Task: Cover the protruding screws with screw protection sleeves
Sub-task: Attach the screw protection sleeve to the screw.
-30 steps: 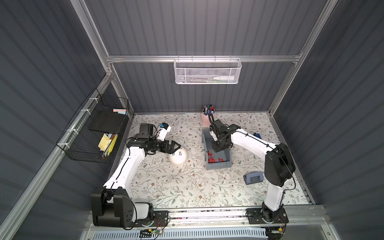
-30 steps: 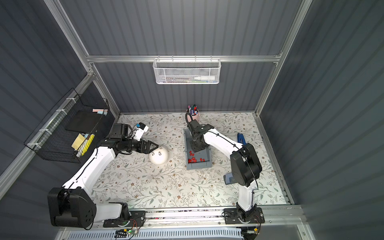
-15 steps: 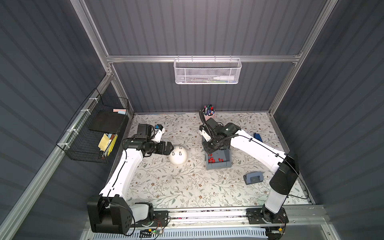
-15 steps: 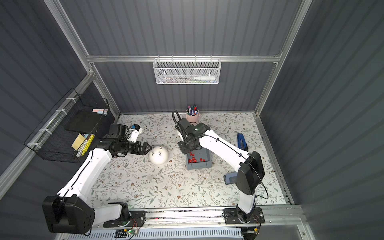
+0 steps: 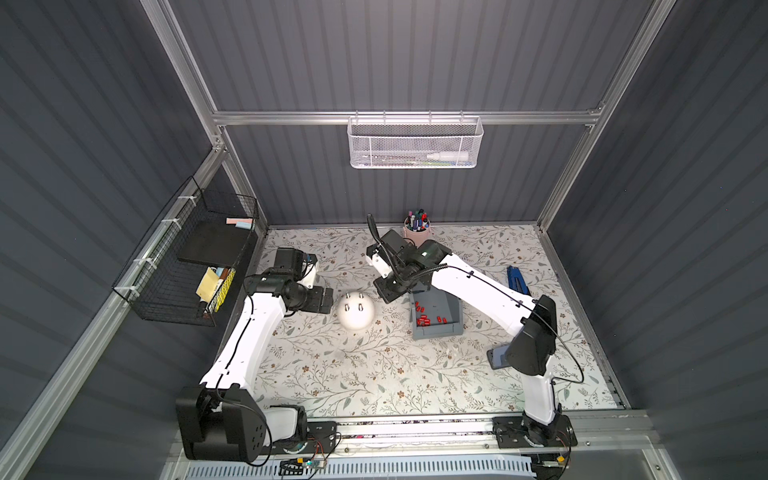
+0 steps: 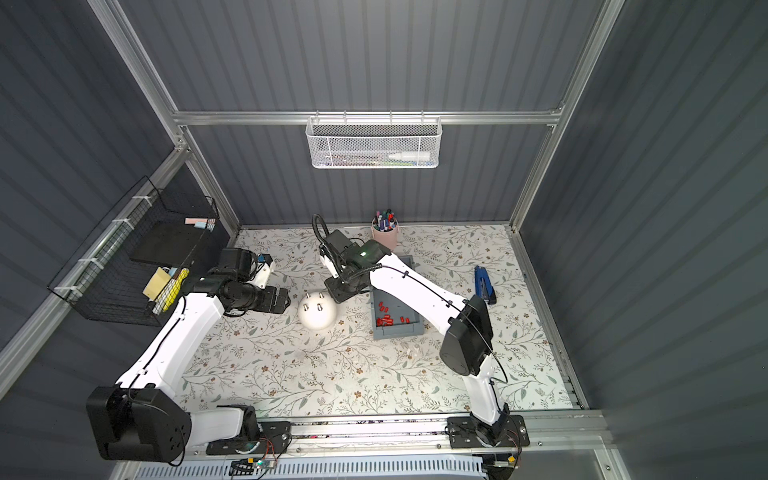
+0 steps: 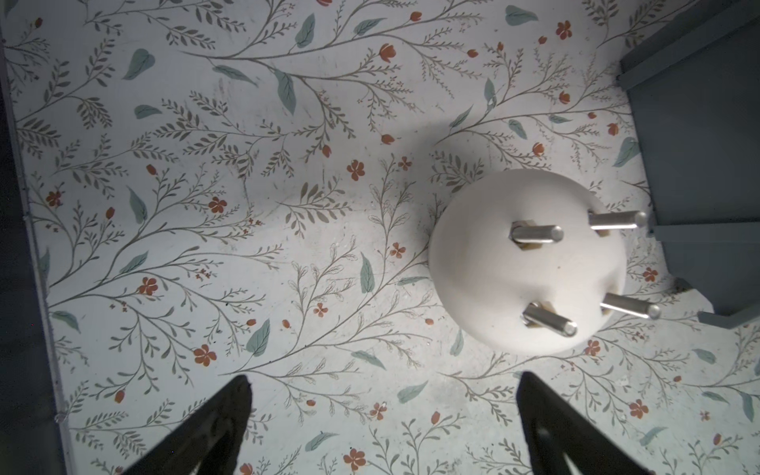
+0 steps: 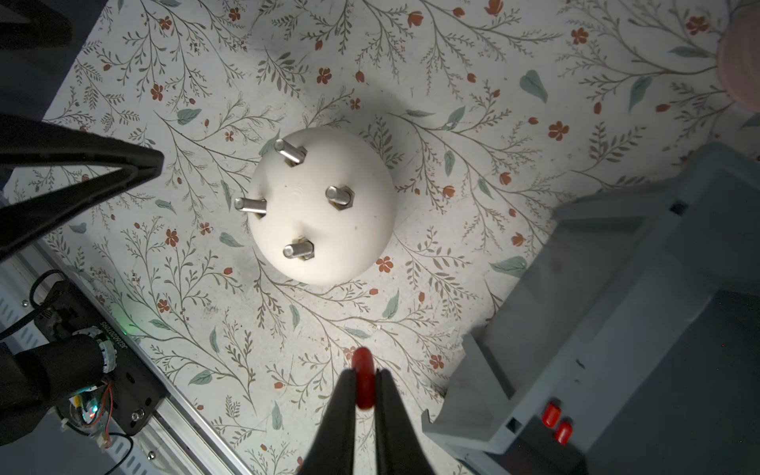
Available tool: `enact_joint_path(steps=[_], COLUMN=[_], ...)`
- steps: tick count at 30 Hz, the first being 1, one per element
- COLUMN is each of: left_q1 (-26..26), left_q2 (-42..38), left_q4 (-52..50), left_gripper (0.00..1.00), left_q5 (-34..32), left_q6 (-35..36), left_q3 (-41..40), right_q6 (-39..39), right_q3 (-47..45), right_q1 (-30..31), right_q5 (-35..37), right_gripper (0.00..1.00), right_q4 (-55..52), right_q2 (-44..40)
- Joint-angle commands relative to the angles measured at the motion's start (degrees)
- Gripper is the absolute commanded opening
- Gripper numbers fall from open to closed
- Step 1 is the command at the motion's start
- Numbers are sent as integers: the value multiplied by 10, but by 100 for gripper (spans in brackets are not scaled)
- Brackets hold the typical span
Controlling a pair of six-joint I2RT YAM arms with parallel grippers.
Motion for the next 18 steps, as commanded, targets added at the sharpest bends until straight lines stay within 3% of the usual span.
enact_joint_path(steps=[1,18], left_q1=[5,7], left_q2=[1,-7], left_q4=[-22,-20], left_gripper=[99,99], left_q5=[-29,-29], left_q6=[0,-1], left_q3=[17,12], right_q6=[-17,-29], right_q3=[29,72], right_q1=[9,19], right_q5=[-15,-47], right_gripper=[13,14], right_q4=[-15,19], right_q2=[20,84])
